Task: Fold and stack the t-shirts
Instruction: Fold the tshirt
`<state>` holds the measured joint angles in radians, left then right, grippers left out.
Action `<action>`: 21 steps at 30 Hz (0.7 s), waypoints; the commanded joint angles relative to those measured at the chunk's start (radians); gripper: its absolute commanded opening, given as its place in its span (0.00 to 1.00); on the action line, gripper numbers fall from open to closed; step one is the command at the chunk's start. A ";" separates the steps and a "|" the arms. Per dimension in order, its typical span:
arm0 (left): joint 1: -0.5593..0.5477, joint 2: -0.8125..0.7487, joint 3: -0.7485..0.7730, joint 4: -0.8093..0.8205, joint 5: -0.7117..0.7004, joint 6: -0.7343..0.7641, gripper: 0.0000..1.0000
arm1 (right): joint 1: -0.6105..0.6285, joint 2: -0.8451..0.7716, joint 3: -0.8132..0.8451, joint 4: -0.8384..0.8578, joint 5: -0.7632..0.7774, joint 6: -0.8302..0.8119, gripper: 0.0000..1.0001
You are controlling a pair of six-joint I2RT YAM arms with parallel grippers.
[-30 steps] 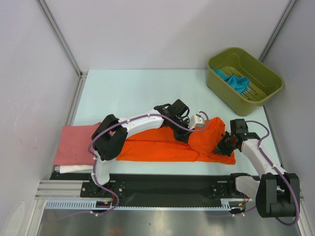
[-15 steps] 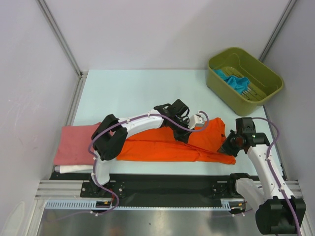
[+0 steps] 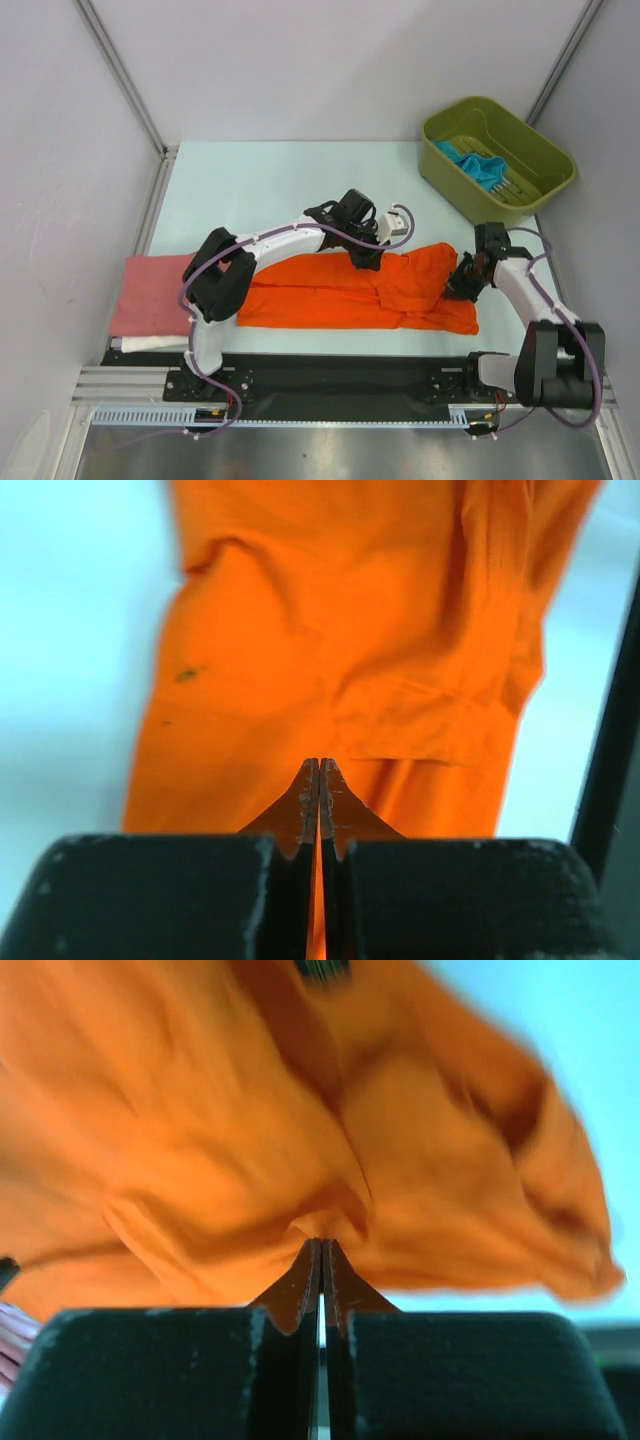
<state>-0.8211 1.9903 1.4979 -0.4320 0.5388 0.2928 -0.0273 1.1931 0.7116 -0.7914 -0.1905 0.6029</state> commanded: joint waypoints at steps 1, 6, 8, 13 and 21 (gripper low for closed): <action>0.030 0.028 0.021 0.108 -0.068 -0.078 0.00 | -0.016 0.107 0.075 0.227 0.022 -0.029 0.00; 0.056 0.074 0.090 0.035 0.007 -0.063 0.02 | -0.019 0.191 0.127 0.288 0.023 -0.031 0.00; 0.037 0.076 0.122 -0.055 0.058 -0.002 0.12 | -0.019 0.197 0.123 0.290 0.022 -0.031 0.00; -0.013 0.064 0.139 -0.151 0.121 0.092 0.40 | -0.022 0.215 0.114 0.308 0.022 -0.023 0.00; -0.131 0.035 0.053 -0.119 0.044 0.247 0.42 | -0.026 0.257 0.097 0.359 -0.009 -0.002 0.00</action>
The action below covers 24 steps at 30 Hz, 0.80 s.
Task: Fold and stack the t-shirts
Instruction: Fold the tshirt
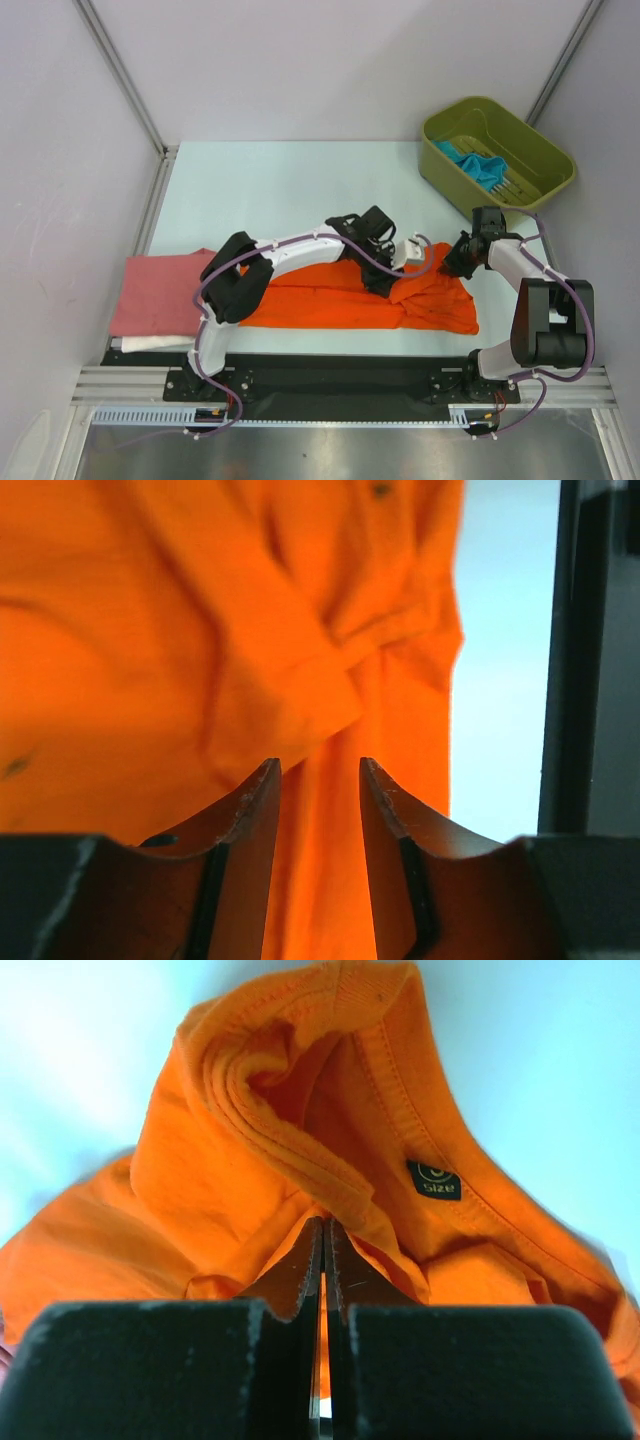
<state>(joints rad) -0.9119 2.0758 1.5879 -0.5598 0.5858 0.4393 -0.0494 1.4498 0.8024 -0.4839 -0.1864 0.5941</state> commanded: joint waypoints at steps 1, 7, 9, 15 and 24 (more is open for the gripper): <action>-0.050 -0.054 -0.051 0.038 -0.045 0.110 0.42 | -0.006 -0.002 0.001 0.057 -0.015 0.009 0.00; -0.097 -0.045 -0.095 0.161 -0.283 0.131 0.40 | -0.017 -0.022 -0.045 0.096 -0.048 0.013 0.00; -0.105 -0.036 -0.072 0.176 -0.317 0.138 0.40 | -0.018 -0.028 -0.055 0.102 -0.053 0.016 0.00; -0.159 -0.039 -0.045 0.144 -0.316 0.096 0.35 | -0.027 -0.048 -0.091 0.107 -0.061 0.010 0.00; -0.163 -0.151 -0.120 -0.081 -0.187 0.147 0.36 | -0.032 -0.083 -0.104 0.103 -0.056 0.013 0.00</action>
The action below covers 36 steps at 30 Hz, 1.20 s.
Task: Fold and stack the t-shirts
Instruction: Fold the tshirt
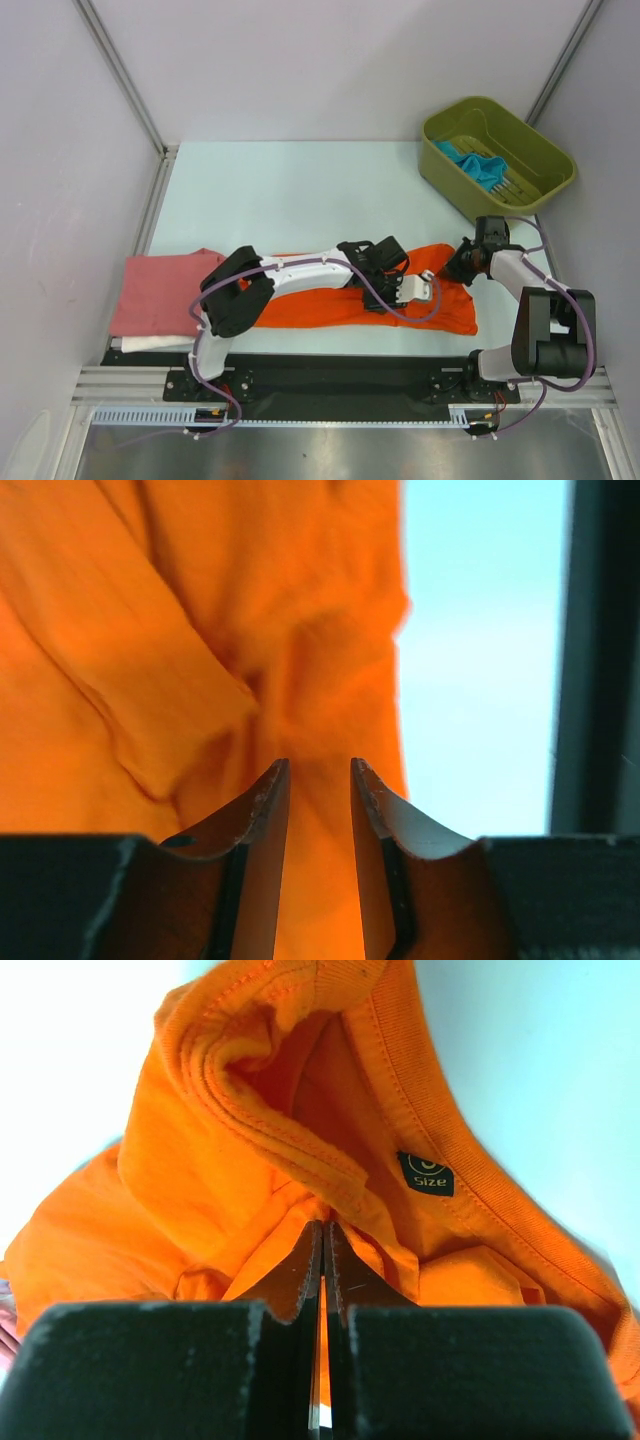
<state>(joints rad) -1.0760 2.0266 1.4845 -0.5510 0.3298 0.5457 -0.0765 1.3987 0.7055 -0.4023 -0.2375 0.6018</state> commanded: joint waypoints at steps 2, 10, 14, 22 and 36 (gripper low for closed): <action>-0.001 -0.121 -0.020 -0.078 0.061 0.048 0.36 | -0.005 -0.041 -0.009 0.025 -0.006 0.012 0.00; -0.012 -0.066 0.020 0.121 -0.031 0.010 0.38 | -0.005 -0.052 -0.018 0.014 -0.002 0.012 0.00; -0.022 -0.048 -0.004 0.163 -0.055 0.043 0.40 | -0.006 -0.050 -0.018 0.019 -0.003 0.010 0.00; -0.025 -0.020 -0.023 0.220 -0.094 0.101 0.40 | -0.008 -0.035 -0.015 0.031 -0.017 0.015 0.00; -0.024 -0.005 -0.063 0.246 -0.061 0.071 0.28 | -0.016 -0.027 -0.014 0.031 -0.020 0.009 0.00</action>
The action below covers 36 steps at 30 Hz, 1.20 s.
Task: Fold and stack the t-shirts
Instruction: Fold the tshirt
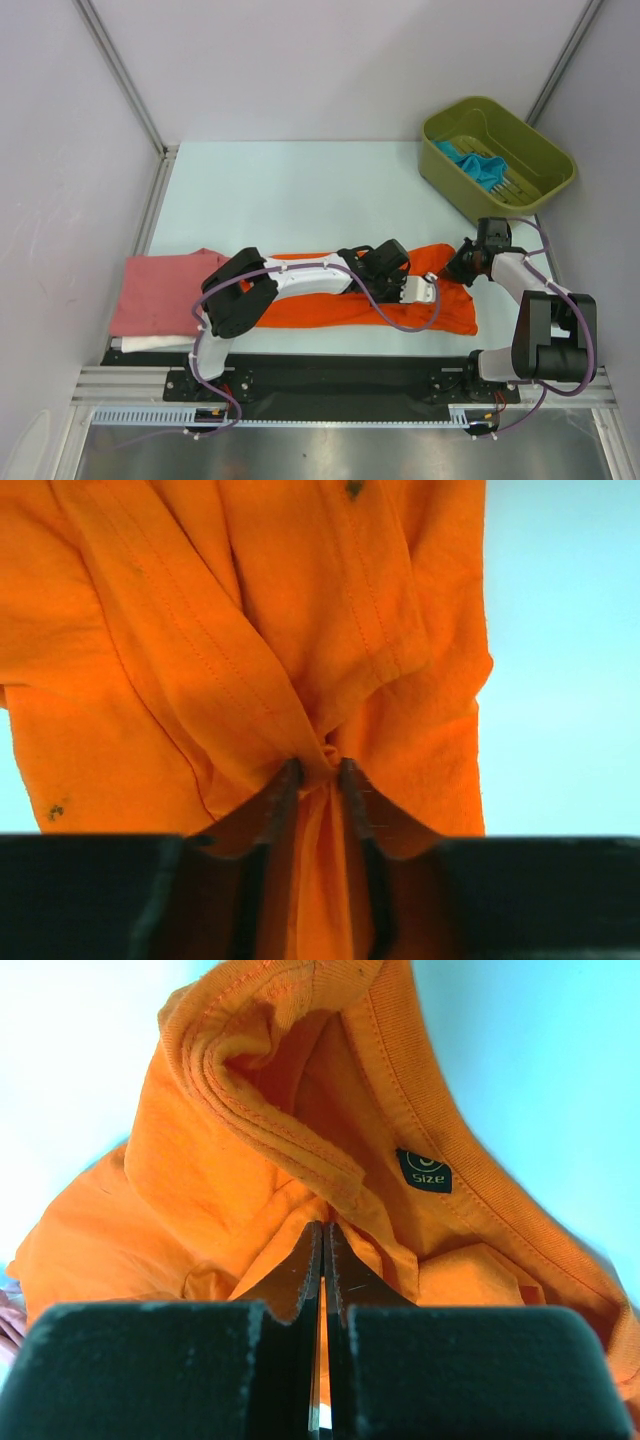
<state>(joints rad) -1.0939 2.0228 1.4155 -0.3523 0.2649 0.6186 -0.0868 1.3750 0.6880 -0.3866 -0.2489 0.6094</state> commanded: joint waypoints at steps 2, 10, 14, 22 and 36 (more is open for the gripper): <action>-0.006 -0.001 0.016 0.045 0.004 -0.008 0.19 | -0.005 -0.005 0.005 0.012 -0.006 0.001 0.00; -0.003 -0.010 0.019 -0.004 0.033 -0.031 0.17 | -0.008 -0.002 0.005 0.006 -0.007 -0.002 0.00; 0.005 -0.015 0.037 -0.011 0.037 -0.049 0.24 | -0.010 -0.007 0.005 0.005 -0.004 -0.005 0.00; 0.009 -0.006 0.059 0.013 0.042 -0.083 0.20 | -0.014 -0.011 0.004 0.002 -0.003 -0.007 0.00; 0.092 -0.009 0.099 -0.004 0.037 -0.186 0.00 | -0.016 -0.015 0.037 0.044 -0.019 -0.014 0.00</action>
<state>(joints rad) -1.0473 2.0228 1.4559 -0.3645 0.2806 0.4938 -0.1032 1.3746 0.6888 -0.3874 -0.2531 0.6075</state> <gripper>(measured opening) 0.010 0.011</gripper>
